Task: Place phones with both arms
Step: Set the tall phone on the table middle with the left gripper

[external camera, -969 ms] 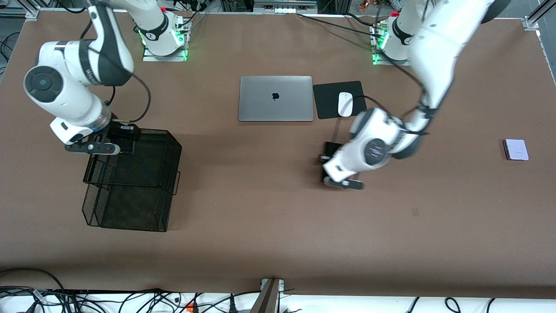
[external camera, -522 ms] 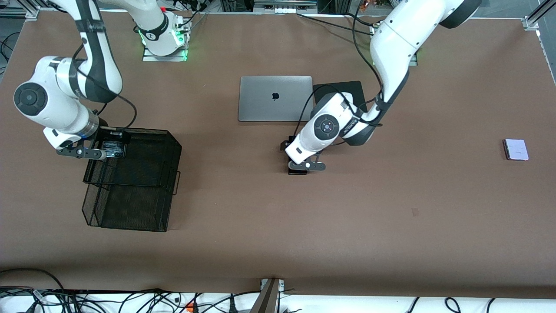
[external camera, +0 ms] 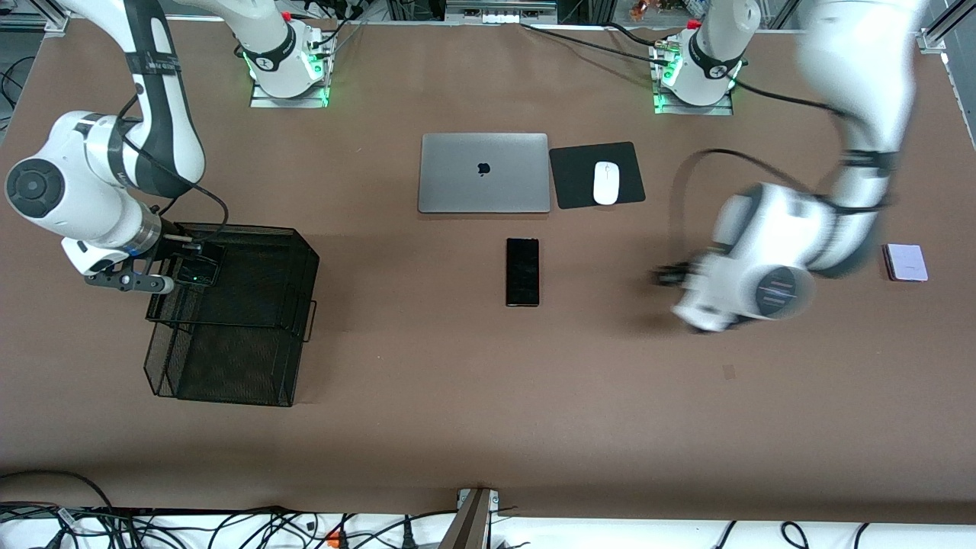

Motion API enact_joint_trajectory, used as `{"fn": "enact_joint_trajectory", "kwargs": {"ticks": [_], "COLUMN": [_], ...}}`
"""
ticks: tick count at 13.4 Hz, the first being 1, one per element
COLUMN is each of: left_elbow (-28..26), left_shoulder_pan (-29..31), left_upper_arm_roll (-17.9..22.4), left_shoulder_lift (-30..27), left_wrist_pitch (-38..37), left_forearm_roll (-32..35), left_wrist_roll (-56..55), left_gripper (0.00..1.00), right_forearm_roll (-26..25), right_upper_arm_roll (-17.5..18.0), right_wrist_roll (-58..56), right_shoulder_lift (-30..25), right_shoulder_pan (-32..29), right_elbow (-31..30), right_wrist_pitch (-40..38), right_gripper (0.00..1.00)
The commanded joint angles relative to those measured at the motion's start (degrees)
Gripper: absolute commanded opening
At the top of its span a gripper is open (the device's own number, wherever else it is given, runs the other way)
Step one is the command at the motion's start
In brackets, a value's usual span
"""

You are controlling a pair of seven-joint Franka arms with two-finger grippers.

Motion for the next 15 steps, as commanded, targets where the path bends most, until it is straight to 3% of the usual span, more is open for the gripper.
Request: {"fn": "enact_joint_trajectory", "kwargs": {"ticks": [1, 3, 6, 9, 12, 15], "left_elbow": [-0.2, -0.1, -1.4, -5.0, -7.8, -11.3], "left_shoulder_pan": [7.8, 16.7, 28.1, 36.6, 42.7, 49.7], "left_upper_arm_roll": [-0.5, -0.5, -0.5, -0.5, -0.5, -3.9], "left_shoulder_lift": [1.1, 2.2, 3.5, 3.5, 3.7, 4.8], "left_wrist_pitch": [-2.6, 0.2, 7.9, 22.3, 34.1, 39.8], "left_forearm_roll": [12.3, 16.3, 16.5, 16.5, 16.2, 15.4], "left_wrist_roll": [11.5, 23.6, 36.4, 50.5, 58.6, 59.9], "left_gripper": [1.00, 1.00, 1.00, 1.00, 1.00, 1.00], "right_forearm_roll": [1.3, 1.3, 1.6, 6.7, 7.6, 7.4], "right_upper_arm_roll": [0.4, 0.4, 0.7, 8.5, 16.5, 19.3], "right_wrist_roll": [0.4, 8.2, 21.3, 32.3, 42.9, 50.5], "right_shoulder_lift": [0.0, 0.2, 1.1, 9.0, 17.7, 25.6], "right_shoulder_pan": [2.9, 8.8, 19.7, 23.7, 23.9, 26.7], "right_elbow": [10.7, 17.1, 19.9, 26.1, 34.9, 38.9], "right_wrist_pitch": [-12.7, -19.0, -18.8, -15.8, -12.1, -2.2], "right_gripper": [1.00, 1.00, 1.00, 1.00, 1.00, 1.00]}}
